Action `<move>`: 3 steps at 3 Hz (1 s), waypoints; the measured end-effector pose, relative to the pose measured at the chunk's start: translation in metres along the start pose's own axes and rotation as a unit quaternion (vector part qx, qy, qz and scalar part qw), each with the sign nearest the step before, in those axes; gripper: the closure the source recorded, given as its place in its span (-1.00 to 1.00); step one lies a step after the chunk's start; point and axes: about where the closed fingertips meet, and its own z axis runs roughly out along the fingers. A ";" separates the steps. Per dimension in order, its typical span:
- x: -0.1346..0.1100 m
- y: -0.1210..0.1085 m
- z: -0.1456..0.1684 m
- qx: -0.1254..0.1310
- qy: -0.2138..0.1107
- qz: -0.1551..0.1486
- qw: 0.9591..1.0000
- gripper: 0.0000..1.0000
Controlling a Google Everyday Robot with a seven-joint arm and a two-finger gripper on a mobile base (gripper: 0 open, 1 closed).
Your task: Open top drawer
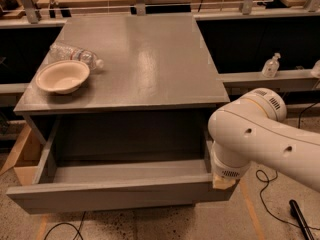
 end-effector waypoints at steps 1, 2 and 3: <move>0.000 0.000 0.000 0.000 0.000 0.000 1.000 1.00; 0.000 0.000 0.000 0.000 0.000 0.000 1.000 0.62; 0.000 0.001 -0.001 0.001 0.001 0.000 1.000 0.17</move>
Offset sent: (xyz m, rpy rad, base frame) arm -0.0001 0.0005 0.0000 -0.0001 0.0002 -0.0002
